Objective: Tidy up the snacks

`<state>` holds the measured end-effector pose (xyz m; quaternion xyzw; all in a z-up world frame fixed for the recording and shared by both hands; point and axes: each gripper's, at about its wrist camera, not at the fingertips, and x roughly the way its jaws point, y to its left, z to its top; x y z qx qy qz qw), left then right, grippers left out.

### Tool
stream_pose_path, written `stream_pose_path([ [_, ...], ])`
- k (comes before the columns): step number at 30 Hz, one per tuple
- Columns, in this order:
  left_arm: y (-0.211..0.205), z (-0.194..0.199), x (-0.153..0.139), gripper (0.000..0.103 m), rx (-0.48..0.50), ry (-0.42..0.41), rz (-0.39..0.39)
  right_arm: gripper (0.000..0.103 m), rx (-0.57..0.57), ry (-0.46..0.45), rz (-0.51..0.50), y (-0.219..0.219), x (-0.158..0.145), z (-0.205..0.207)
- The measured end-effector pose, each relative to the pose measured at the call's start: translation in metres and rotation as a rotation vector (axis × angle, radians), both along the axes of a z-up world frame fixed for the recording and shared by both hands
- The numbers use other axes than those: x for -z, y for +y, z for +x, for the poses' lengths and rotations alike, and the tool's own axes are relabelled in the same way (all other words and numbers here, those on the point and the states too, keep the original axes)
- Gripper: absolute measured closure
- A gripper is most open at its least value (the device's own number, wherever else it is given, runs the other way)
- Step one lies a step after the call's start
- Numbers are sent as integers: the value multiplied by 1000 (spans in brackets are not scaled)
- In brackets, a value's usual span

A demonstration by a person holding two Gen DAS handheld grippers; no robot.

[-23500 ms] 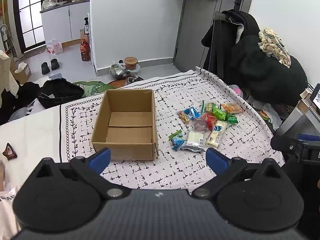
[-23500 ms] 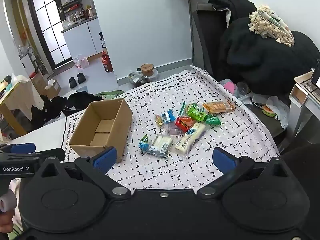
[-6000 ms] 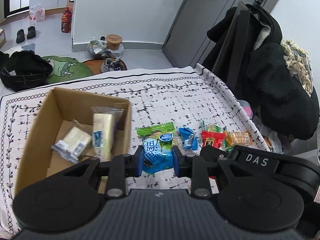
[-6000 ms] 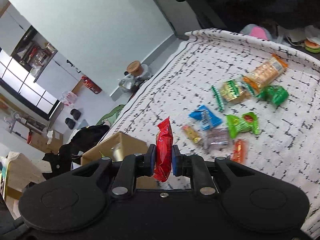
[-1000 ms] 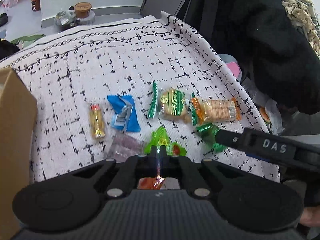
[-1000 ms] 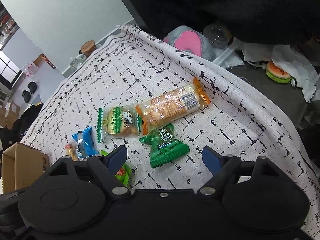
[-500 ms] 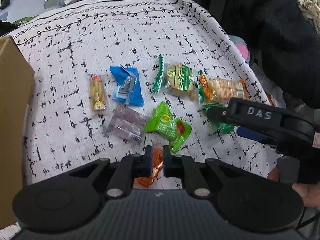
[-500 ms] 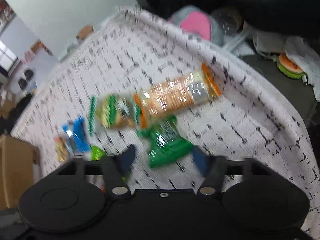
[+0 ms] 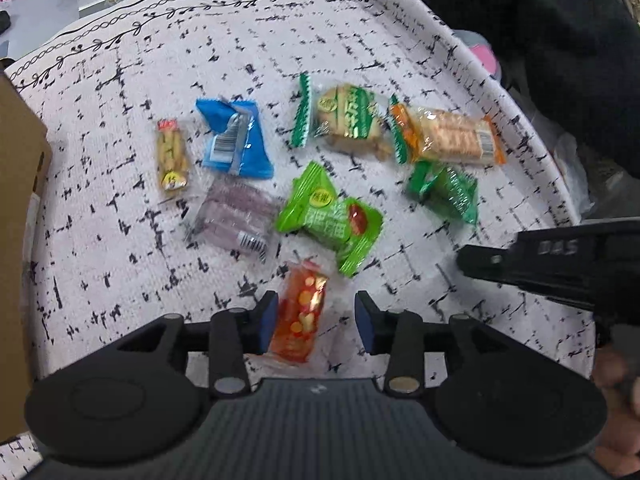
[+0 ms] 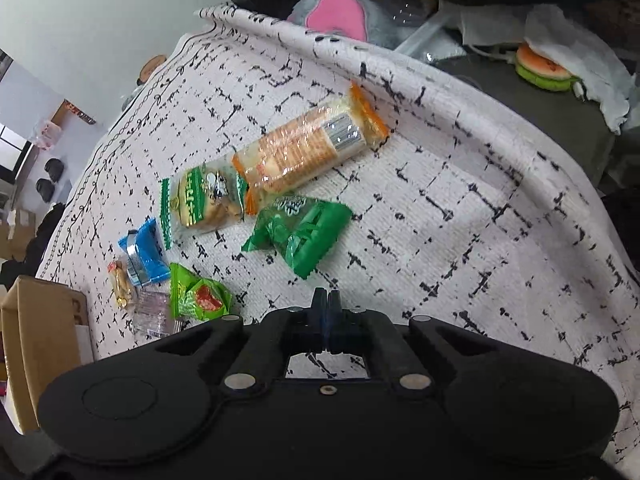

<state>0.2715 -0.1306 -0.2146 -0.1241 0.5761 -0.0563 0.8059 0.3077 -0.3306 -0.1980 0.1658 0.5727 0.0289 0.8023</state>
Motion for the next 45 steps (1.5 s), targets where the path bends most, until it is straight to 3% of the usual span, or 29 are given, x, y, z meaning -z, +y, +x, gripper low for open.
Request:
stream_pose_path([
  [2,1,-2,2,72,-6,-7,9,97,-6,-8,-22,3,-2,2],
  [4,3,-3,1,85,-15,-11,18,79,-8,-9,-25,3,-1,4],
  [5,5,-3,0,87,-16,-13,8,75,-6,-13,-21,3,-2,4],
  [10,9,-6,-20,88,-4,-73,-13,42,2,-53,-17,3,-8,6],
  [15,12,1,-39,88,-14,-122,-32,34,43,-65,38,-2,-9,11],
  [26,24,20,-48,88,-59,-172,-60,34,139,-55,110,-10,1,23],
  [30,30,27,-47,88,-68,-174,-71,26,181,-52,155,-11,4,28],
  [38,38,33,-43,88,-70,-169,-76,25,125,-78,120,12,6,40],
  [41,42,33,-40,88,-80,-160,-77,34,108,-79,106,15,8,40],
  [43,44,34,-39,88,-83,-155,-77,52,105,-80,94,16,8,41],
  [45,44,34,-39,88,-81,-153,-75,62,89,-77,62,18,8,41],
])
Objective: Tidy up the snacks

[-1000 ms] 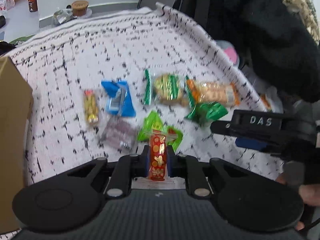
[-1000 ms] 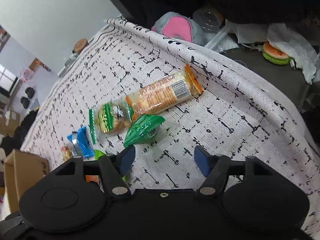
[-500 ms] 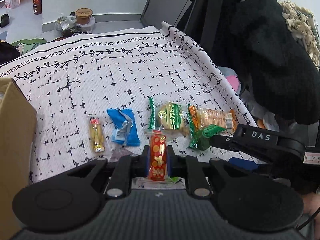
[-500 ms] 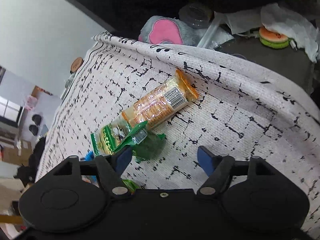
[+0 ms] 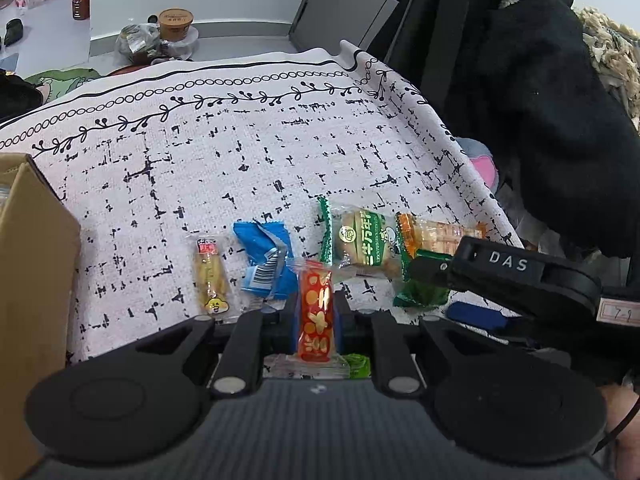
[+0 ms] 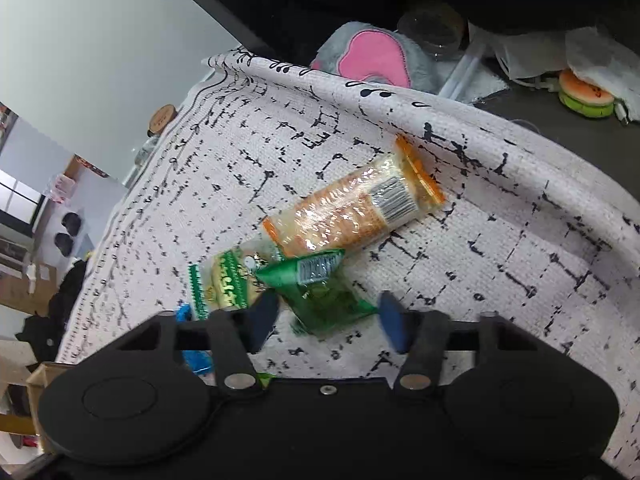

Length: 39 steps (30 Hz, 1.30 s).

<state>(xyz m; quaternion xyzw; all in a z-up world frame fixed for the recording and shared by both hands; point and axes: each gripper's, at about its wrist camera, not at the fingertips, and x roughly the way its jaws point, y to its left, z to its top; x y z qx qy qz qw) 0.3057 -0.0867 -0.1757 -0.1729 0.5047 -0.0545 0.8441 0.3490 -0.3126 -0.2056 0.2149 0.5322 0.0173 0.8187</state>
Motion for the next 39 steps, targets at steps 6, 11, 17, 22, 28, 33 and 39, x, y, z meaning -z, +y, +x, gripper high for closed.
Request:
stream_pose_path([
  [6,-2,0,-3,88,3,-5,3,83,-30,-38,-26,2,-8,-3],
  [11,-4,-4,-6,88,4,-8,8,84,-27,-46,-15,-1,-13,-12],
  [17,-5,-10,-13,88,1,-16,19,85,-3,-41,19,-11,-18,-28],
  [22,-4,-13,-16,88,-9,-23,19,85,-7,-73,13,-10,-25,-31],
  [28,2,-12,-19,88,-20,-28,19,85,-24,-98,-1,-4,-29,-28],
  [33,8,-9,-20,88,-28,-33,19,85,-41,-99,13,1,-33,-29],
  [39,15,-10,-23,88,-37,-42,28,85,-61,-144,15,14,-50,-38],
])
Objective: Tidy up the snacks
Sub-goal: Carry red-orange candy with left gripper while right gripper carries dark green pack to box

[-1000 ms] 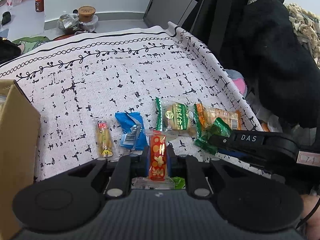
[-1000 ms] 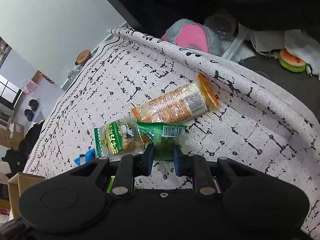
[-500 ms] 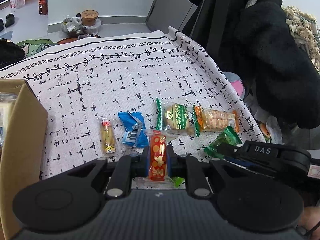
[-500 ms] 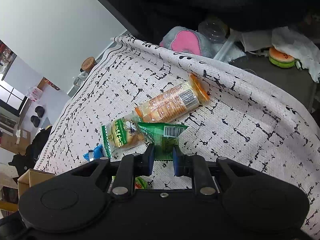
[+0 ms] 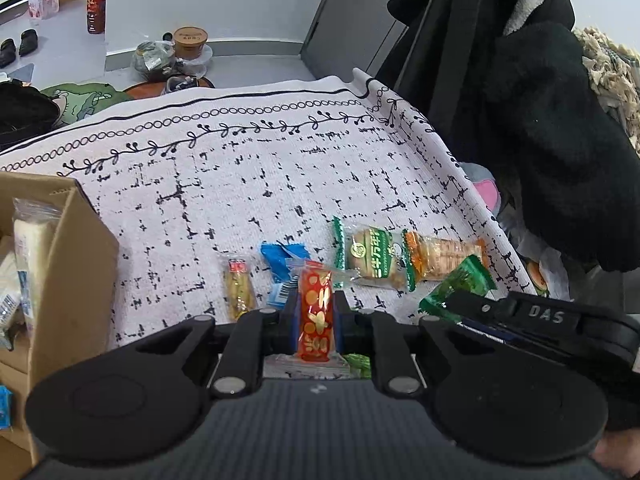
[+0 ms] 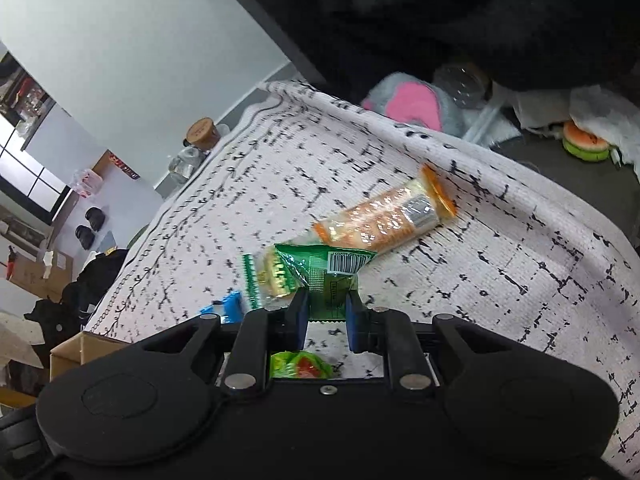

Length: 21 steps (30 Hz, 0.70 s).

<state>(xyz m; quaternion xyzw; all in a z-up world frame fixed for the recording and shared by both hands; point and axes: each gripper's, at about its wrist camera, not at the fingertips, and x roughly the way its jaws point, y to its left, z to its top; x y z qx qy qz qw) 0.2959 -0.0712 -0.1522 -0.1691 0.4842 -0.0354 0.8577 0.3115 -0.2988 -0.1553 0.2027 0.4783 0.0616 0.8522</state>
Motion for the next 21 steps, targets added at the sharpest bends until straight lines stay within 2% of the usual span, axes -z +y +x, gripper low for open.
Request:
stream_pose_path([
  [21,40,-31,-41,88,-18,-51,24,84,-66,-132,29,51,-52,-46],
])
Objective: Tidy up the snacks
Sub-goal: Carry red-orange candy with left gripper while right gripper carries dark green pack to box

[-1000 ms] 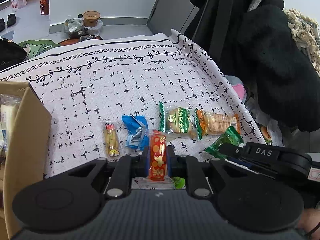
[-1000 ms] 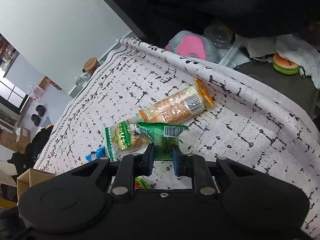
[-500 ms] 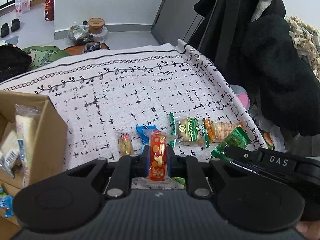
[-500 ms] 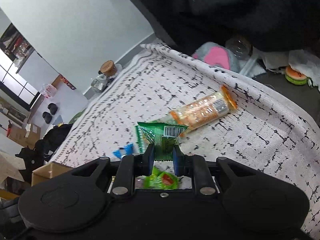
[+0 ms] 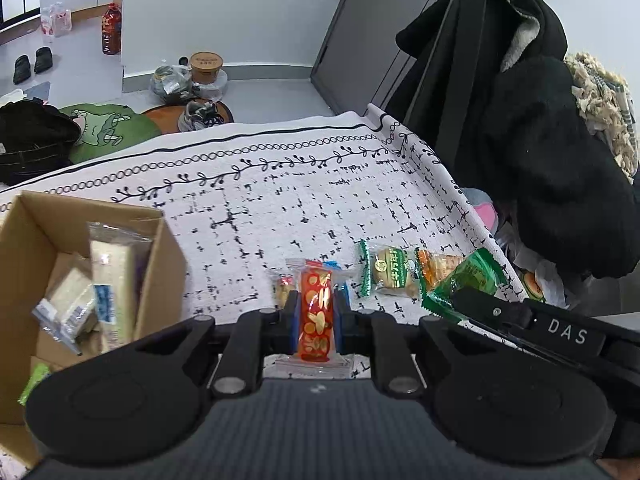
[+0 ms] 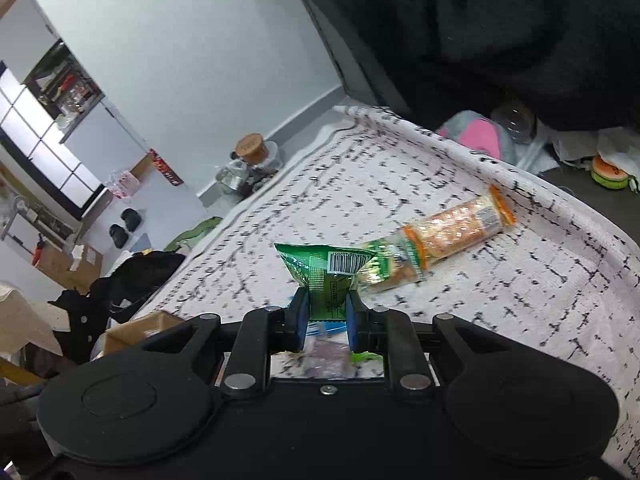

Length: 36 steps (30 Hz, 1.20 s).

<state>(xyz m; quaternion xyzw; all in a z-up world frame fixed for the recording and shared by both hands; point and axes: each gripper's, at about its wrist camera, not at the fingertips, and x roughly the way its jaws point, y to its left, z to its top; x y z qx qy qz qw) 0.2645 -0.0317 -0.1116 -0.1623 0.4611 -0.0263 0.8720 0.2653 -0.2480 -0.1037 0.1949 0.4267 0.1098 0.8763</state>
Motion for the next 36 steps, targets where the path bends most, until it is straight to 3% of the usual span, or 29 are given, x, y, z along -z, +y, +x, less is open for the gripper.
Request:
stream_pose_path([
  [4,9,-9,-7,88,1,-4,-1,84,-12,-10,36,10,-7,-11],
  [19,52,-38,-16,88,-29,-3,-12,84,-32,-17,1,50,-10,-35],
  [36,124,-66,-2,88,-123,34,-58,84,-163,-23,-9,129,-8,-58],
])
